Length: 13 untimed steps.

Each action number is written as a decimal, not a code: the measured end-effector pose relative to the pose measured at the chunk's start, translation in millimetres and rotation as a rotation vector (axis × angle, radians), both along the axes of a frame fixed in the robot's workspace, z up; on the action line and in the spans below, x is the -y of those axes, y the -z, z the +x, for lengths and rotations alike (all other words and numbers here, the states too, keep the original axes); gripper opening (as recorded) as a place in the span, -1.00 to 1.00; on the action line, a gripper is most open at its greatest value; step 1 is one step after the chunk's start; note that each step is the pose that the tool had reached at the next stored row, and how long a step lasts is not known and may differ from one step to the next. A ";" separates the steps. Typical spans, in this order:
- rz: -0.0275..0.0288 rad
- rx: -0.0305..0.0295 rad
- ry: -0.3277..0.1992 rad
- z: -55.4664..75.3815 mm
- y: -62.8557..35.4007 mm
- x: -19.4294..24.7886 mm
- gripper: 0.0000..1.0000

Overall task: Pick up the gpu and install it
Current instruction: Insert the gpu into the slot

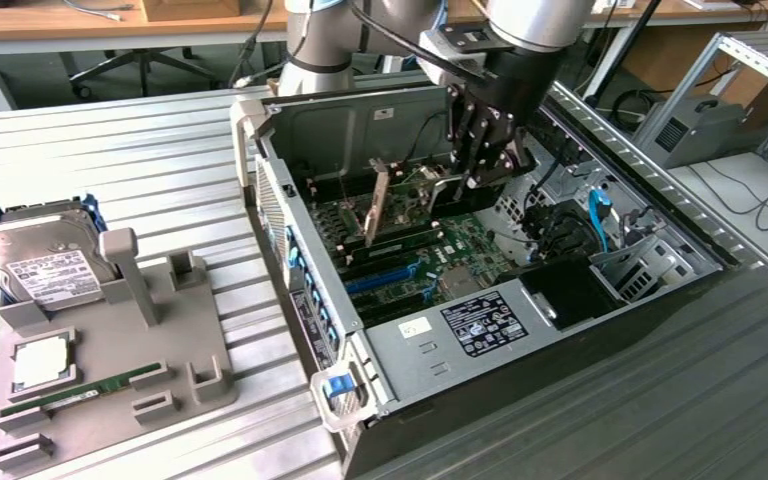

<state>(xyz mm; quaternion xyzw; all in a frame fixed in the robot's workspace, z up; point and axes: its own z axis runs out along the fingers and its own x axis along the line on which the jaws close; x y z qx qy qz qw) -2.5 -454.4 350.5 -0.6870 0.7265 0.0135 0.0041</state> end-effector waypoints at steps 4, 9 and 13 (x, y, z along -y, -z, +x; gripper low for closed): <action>0.0001 0.0000 0.000 -11.2 25.3 0.0 -0.46; 0.0001 0.0000 0.000 -13.4 35.8 0.0 -0.46; 0.0004 0.0000 0.000 -15.4 39.5 0.0 -0.46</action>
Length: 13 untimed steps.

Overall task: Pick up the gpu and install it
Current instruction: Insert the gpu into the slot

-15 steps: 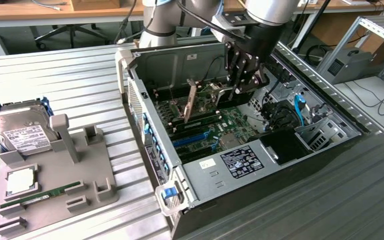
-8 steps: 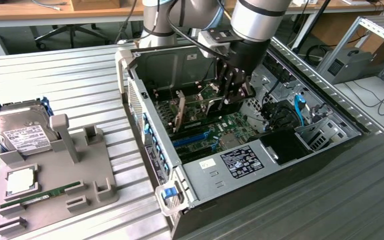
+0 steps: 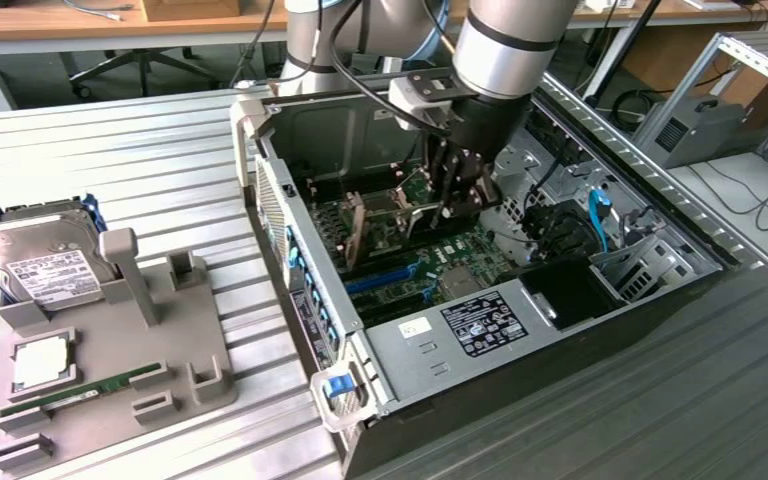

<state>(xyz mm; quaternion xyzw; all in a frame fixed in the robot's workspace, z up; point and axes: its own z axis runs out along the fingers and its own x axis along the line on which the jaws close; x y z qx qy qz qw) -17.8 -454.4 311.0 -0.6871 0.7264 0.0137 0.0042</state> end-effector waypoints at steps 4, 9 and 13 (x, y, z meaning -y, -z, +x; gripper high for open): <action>0.0005 0.0001 -0.003 -1.0 0.6 0.1 -0.46; 0.0005 0.0000 -0.012 -1.0 1.4 3.1 -0.46; 0.0004 0.0000 -0.019 -1.3 4.6 5.6 -0.46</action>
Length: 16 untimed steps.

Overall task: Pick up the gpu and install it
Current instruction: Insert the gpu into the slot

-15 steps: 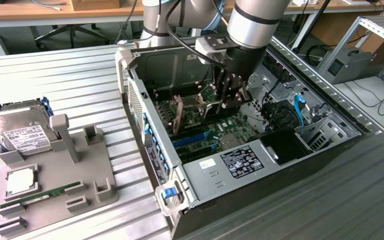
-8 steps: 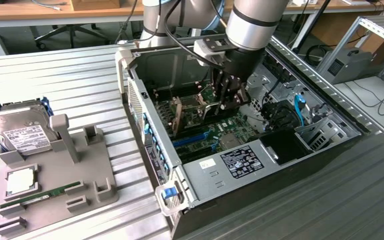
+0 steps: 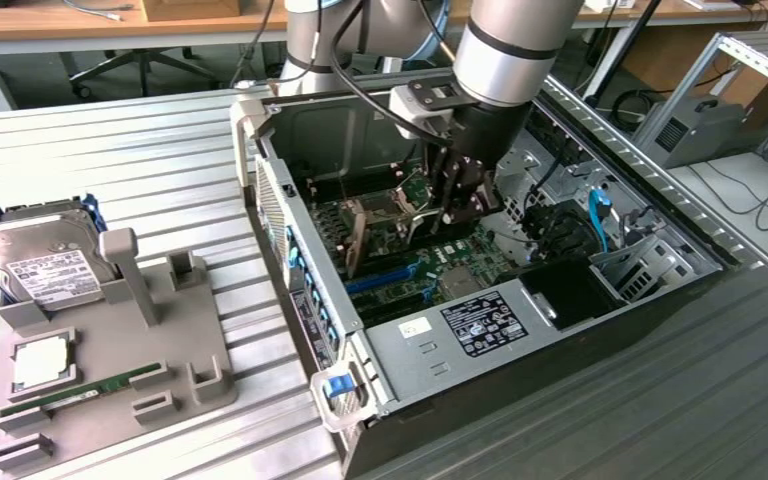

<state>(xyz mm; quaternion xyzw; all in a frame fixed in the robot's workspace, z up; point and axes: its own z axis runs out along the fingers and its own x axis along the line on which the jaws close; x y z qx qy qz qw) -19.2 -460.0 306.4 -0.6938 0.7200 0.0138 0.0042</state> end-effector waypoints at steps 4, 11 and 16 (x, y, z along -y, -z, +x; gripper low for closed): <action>0.0000 0.0000 -0.005 -1.3 6.0 0.7 -0.46; 0.0000 0.0000 -0.010 -5.6 15.8 1.5 -0.46; 0.0001 0.0000 -0.010 -9.1 16.1 1.5 -0.46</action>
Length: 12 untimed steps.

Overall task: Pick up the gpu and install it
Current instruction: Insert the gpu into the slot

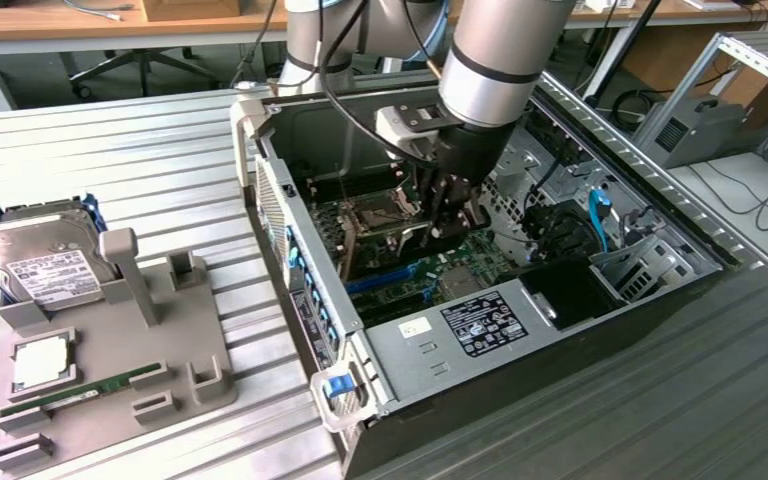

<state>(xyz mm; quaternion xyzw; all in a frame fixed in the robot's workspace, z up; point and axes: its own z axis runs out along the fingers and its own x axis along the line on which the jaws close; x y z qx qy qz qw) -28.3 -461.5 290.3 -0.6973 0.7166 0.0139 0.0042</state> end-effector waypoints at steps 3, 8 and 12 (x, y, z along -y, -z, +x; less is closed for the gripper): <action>-0.0001 0.0000 0.000 -3.7 0.0 0.0 -0.46; -0.0001 0.0001 0.000 -9.9 2.4 0.1 -0.46; -0.0001 0.0006 0.000 -14.8 8.0 0.2 -0.46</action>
